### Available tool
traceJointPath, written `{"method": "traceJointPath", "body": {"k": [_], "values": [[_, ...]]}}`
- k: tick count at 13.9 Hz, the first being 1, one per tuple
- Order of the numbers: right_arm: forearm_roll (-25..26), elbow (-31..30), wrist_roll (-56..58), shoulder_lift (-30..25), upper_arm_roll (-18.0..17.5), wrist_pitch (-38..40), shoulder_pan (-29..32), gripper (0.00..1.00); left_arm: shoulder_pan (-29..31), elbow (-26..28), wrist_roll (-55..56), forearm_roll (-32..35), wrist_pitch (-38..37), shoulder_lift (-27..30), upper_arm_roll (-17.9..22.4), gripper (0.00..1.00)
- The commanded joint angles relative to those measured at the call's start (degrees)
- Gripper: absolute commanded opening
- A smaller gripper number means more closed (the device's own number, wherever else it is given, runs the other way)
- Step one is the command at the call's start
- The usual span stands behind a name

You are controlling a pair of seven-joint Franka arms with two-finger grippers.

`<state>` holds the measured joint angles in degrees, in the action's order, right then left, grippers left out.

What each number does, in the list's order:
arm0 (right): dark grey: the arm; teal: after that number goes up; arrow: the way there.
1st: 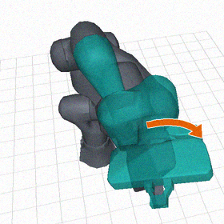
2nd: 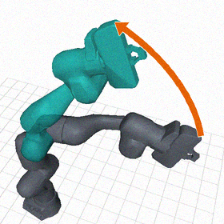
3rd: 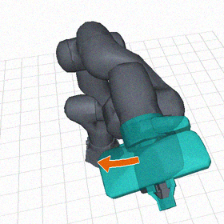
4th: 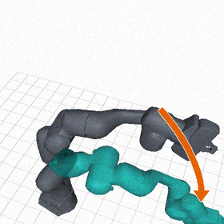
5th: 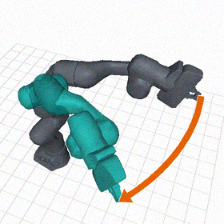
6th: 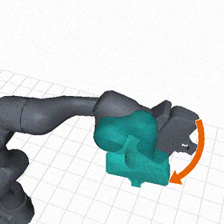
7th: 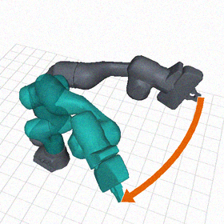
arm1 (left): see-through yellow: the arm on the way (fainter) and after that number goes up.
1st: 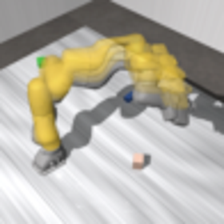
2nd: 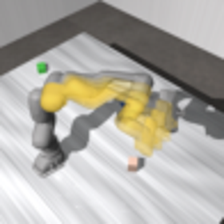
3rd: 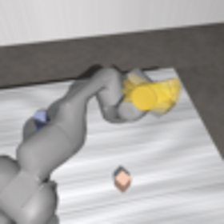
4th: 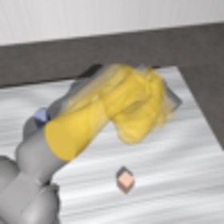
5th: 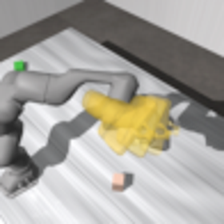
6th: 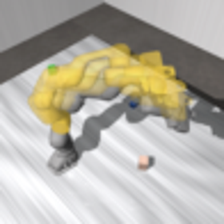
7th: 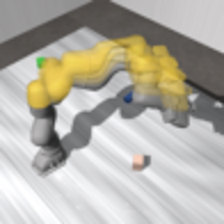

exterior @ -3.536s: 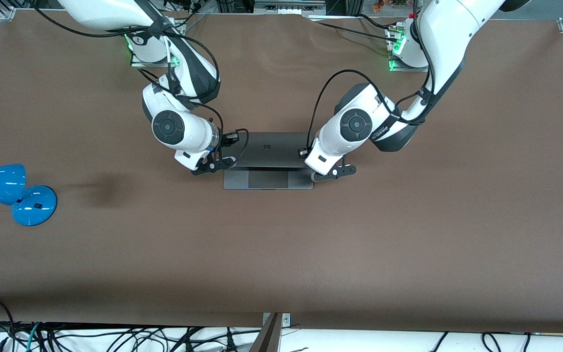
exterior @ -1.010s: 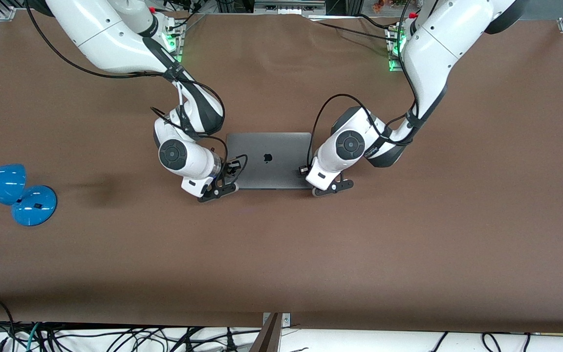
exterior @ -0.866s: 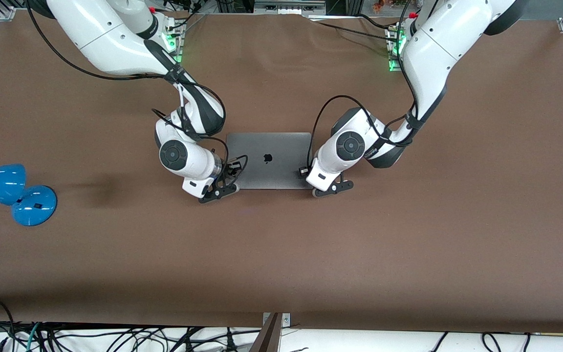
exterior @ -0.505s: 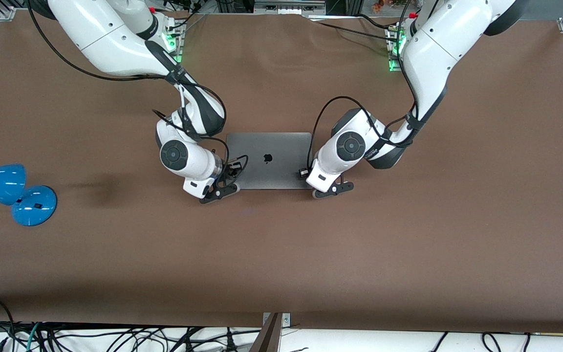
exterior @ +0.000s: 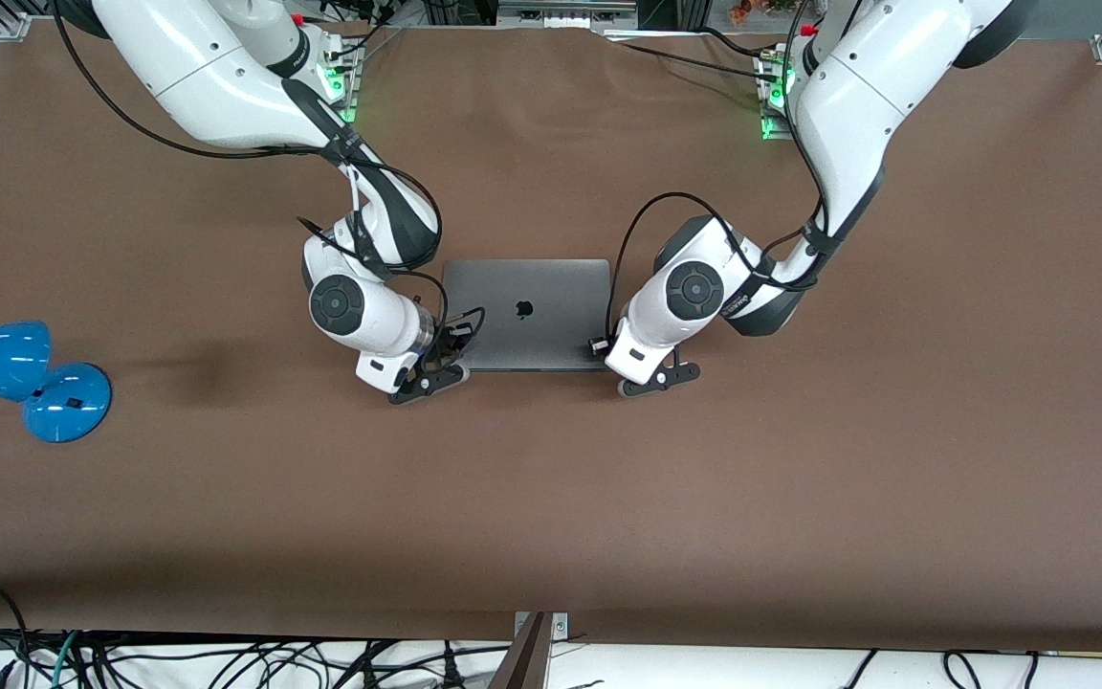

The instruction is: Close laptop with both arms from behind

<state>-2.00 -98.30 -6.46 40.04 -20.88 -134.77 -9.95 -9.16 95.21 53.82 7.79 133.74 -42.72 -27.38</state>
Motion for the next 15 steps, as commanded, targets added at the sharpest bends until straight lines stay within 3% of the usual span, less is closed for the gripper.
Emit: {"method": "traceJointPath", "body": {"k": [1, 5, 6, 7, 9, 12, 15], "values": [[-2.0, 4.3, 0.0, -2.2, 0.6, 10.3, -0.3, 0.23, 1.3, 0.4, 0.7, 1.8, -7.3, 6.2, -0.3, 1.0], [-2.7, 4.9, 0.0, -9.6, 0.6, 19.6, 1.7, 0.3, 3.4, 1.3, -4.3, 1.4, -16.2, 14.3, -0.4, 1.0], [-2.3, 5.1, -0.2, -11.8, 0.9, 22.8, 2.2, 0.36, 3.9, 1.4, -5.6, 1.3, -18.2, 16.2, -0.4, 1.0], [-2.3, 5.1, -1.2, -13.7, 1.5, 25.2, 2.9, 0.52, 4.7, 1.4, -7.2, 1.3, -20.3, 17.9, -0.4, 1.0], [-2.2, 5.1, -2.1, -18.0, 3.5, 28.9, 4.7, 0.74, 7.5, 1.4, -12.7, 1.2, -24.6, 21.5, -0.5, 1.0], [-2.0, 6.5, -2.1, -24.8, 7.6, 36.1, 5.5, 0.76, 12.1, 0.5, -21.3, -0.4, -30.2, 26.5, -0.6, 1.0], [0.6, 10.6, -1.9, -28.1, 9.4, 43.8, 7.9, 0.78, 18.2, 0.2, -30.8, -1.0, -34.4, 31.3, -0.6, 1.0]]}}
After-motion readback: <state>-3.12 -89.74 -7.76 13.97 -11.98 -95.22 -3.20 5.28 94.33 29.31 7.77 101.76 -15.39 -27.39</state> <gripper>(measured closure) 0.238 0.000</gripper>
